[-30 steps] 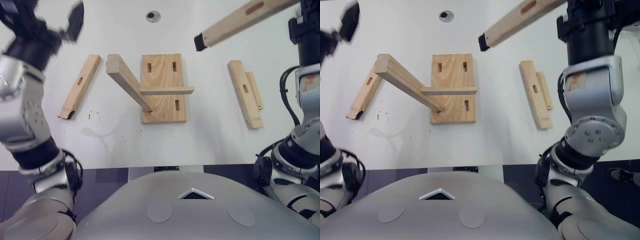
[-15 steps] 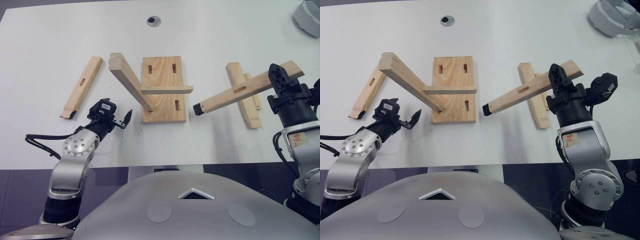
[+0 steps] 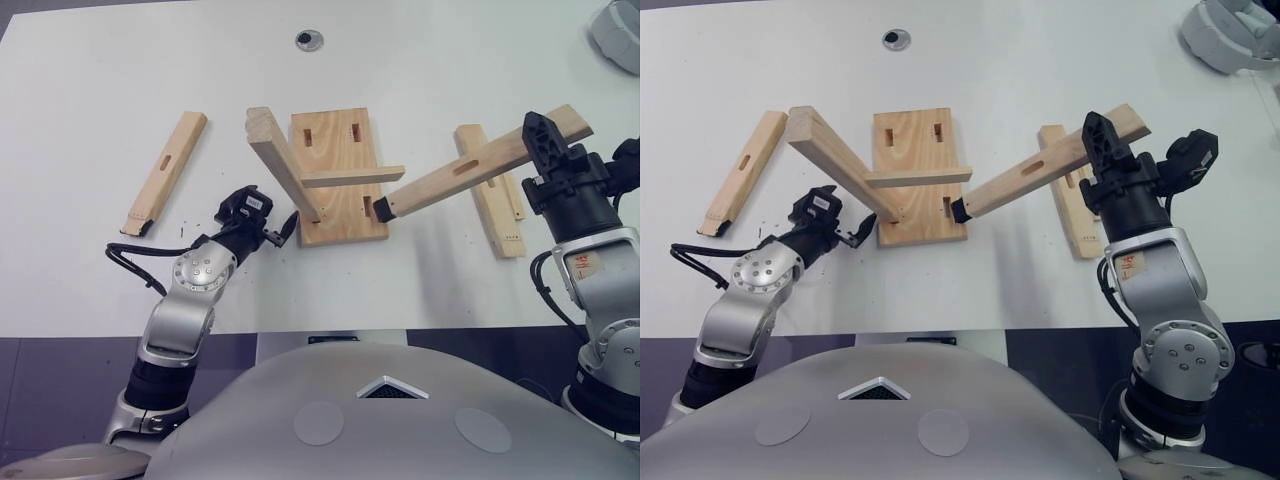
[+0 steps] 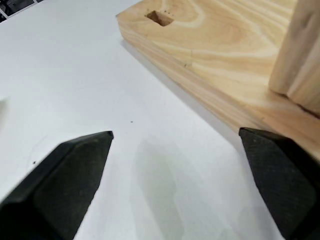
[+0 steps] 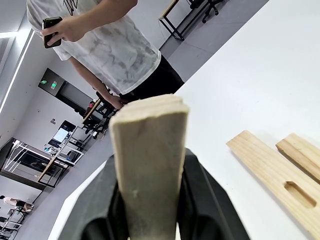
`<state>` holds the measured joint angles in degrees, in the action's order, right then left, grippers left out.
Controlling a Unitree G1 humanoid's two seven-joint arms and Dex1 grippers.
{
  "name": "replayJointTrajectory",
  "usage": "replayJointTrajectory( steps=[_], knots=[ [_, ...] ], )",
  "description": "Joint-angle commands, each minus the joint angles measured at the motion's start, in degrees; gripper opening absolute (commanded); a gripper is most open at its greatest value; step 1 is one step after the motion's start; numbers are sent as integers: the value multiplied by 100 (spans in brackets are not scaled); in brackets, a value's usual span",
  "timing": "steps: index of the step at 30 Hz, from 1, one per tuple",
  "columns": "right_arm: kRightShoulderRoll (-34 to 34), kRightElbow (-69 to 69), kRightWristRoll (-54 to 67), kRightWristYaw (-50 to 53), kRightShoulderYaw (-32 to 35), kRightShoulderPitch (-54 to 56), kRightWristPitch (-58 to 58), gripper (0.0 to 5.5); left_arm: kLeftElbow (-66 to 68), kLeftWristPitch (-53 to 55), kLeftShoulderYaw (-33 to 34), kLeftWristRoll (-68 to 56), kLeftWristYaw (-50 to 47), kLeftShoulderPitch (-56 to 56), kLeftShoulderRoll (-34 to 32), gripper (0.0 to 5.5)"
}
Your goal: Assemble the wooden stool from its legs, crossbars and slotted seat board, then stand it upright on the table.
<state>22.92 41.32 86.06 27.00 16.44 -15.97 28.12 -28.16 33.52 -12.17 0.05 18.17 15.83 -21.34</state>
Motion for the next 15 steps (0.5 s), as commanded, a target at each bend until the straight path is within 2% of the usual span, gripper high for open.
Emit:
replayJointTrajectory(
  steps=[1, 8, 15],
  knots=[
    [-103, -90, -329, -202, -194, 140, -56, 102, -8, 117, -77, -49, 49, -207, 93, 465],
    [-67, -83, -1176, -671, -485, 411, 11, 102, 79, 124, -190, 18, -61, -231, 298, 465],
    [331, 170, -2416, -1344, -960, 515, 250, 102, 37, 138, -51, -3, -82, -317, 332, 465]
  ],
)
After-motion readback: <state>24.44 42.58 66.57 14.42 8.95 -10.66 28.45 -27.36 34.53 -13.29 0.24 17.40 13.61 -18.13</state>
